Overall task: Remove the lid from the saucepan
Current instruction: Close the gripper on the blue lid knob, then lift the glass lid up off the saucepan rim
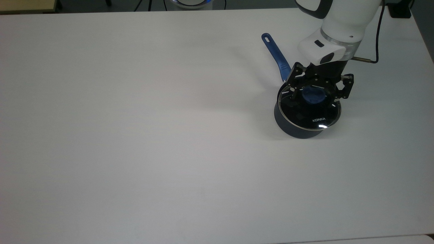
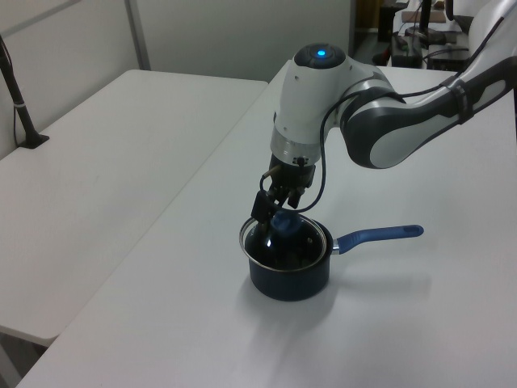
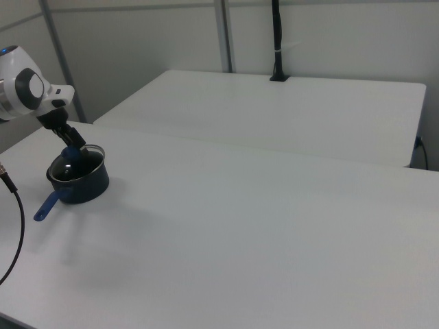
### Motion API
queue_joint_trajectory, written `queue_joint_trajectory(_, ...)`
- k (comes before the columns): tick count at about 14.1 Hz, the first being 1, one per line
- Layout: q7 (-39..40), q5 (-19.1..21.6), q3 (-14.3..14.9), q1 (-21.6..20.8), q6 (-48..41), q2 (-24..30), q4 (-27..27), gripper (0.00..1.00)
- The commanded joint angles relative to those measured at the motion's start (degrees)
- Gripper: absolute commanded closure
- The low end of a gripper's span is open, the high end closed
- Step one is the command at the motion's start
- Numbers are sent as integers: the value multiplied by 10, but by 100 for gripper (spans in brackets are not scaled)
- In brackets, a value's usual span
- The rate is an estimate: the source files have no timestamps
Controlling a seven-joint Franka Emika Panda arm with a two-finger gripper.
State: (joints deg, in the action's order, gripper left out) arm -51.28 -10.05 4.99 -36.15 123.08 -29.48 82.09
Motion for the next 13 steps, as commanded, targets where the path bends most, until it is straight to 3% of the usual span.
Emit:
queue_joint_trajectory(1, 3, -10, -2, -11, -12, 7, 9, 0)
queue_joint_trajectory(3, 3, -9, -8, -10, -14, 8, 9, 33)
queue_joint_trajectory(5, 4, -9, -8, -11, -14, 10, 17, 60)
queue_joint_trajectory(6, 8, -9, -8, -9, -20, 14, 18, 65)
queue_joint_trajectory(10, 79, -1, -11, 12, -85, 58, 18, 65)
queue_joint_trajectory(13, 198, -1, -38, 76, -162, 126, 43, 65)
